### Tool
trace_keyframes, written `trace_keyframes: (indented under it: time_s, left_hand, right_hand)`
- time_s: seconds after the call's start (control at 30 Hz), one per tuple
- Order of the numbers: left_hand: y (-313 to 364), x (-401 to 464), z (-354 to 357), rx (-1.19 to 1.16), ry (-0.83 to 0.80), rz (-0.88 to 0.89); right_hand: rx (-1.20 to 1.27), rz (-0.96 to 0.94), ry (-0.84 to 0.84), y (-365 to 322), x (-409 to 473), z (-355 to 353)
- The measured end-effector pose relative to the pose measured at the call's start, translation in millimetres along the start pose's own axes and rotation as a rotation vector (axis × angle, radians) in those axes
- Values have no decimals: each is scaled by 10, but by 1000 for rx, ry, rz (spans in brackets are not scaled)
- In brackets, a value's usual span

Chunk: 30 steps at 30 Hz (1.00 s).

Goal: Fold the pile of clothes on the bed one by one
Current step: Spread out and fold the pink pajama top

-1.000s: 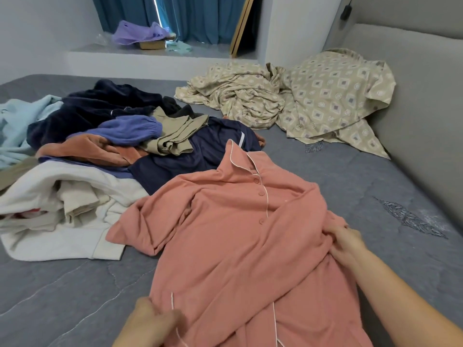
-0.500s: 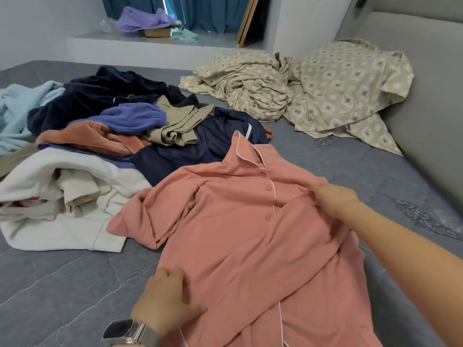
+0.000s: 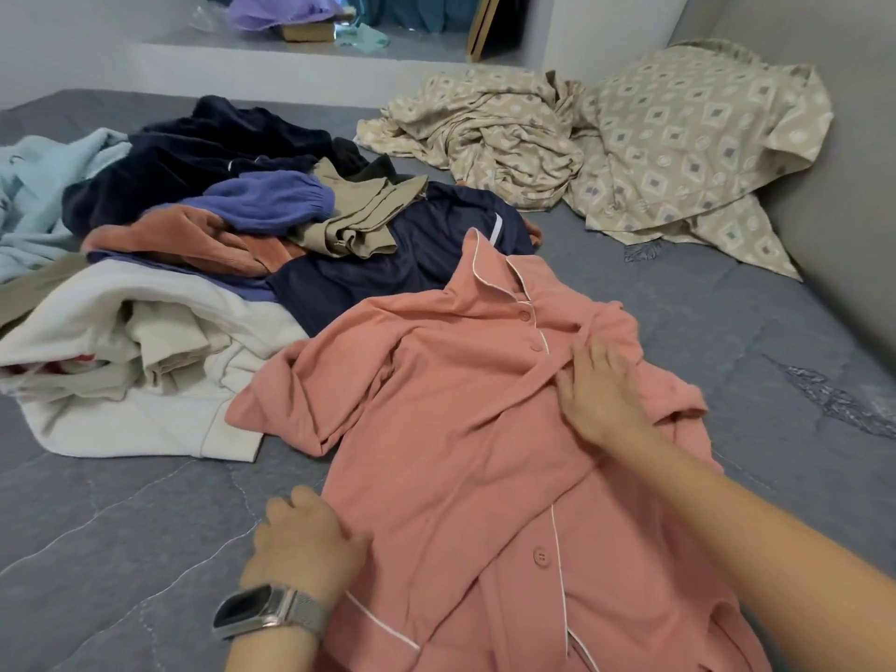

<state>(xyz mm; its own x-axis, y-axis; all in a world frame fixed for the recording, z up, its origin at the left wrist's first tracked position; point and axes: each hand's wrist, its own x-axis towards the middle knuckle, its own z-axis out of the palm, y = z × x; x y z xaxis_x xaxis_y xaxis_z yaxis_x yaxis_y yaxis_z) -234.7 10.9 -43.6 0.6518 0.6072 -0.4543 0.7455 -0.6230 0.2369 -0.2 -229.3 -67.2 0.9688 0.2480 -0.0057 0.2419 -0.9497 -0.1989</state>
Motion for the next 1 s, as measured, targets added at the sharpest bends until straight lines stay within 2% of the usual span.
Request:
trace_keyframes:
  time_s: [0.03, 0.07, 0.17, 0.23, 0.3, 0.37, 0.47, 0.5, 0.6, 0.67, 0.77, 0.8, 0.87, 0.93, 1.0]
  left_hand:
    - [40, -27, -3, 2, 48, 10]
    - [91, -48, 4, 11, 76, 27]
    - [195, -102, 29, 71, 107, 41]
    - [241, -107, 32, 69, 132, 65]
    - [223, -102, 26, -11, 142, 71]
    - [167, -39, 18, -180, 173, 65]
    - [85, 120, -43, -518, 230, 41]
    - [58, 171, -77, -664, 209, 11]
    - [-31, 262, -153, -1130, 126, -68]
    - [-109, 332, -138, -1252, 108, -104]
    - [-191, 403, -110, -1310, 52, -139]
    - [-195, 396, -145, -1339, 24, -143]
    - [-215, 414, -191, -1377, -16, -152]
    - [-240, 439, -204, -1442, -30, -133]
    - [-242, 455, -220, -1483, -31, -99]
  right_hand:
    - [11, -14, 51, -50, -140, 27]
    - [-16, -61, 31, -89, -277, 64]
    - [-158, -87, -150, -113, -423, 109]
    - [-137, -50, -103, -221, -357, -4]
    - [-37, -117, 35, -498, -335, -145]
    - [121, -263, 142, -878, -386, -233]
    - [267, -546, 123, -1554, -493, -248]
    - [334, -560, 53, -1793, -503, -236]
    - [476, -440, -130, -2439, -466, -76]
    - [487, -379, -199, -2755, -422, 78]
    - [396, -315, -293, -3067, -386, 319]
    - [512, -272, -247, -3117, -401, 297]
    - [1025, -110, -124, -3044, -420, 32]
    - [1639, 95, -116, -2707, -462, -412]
    - [2093, 128, -176, -2057, -584, -801]
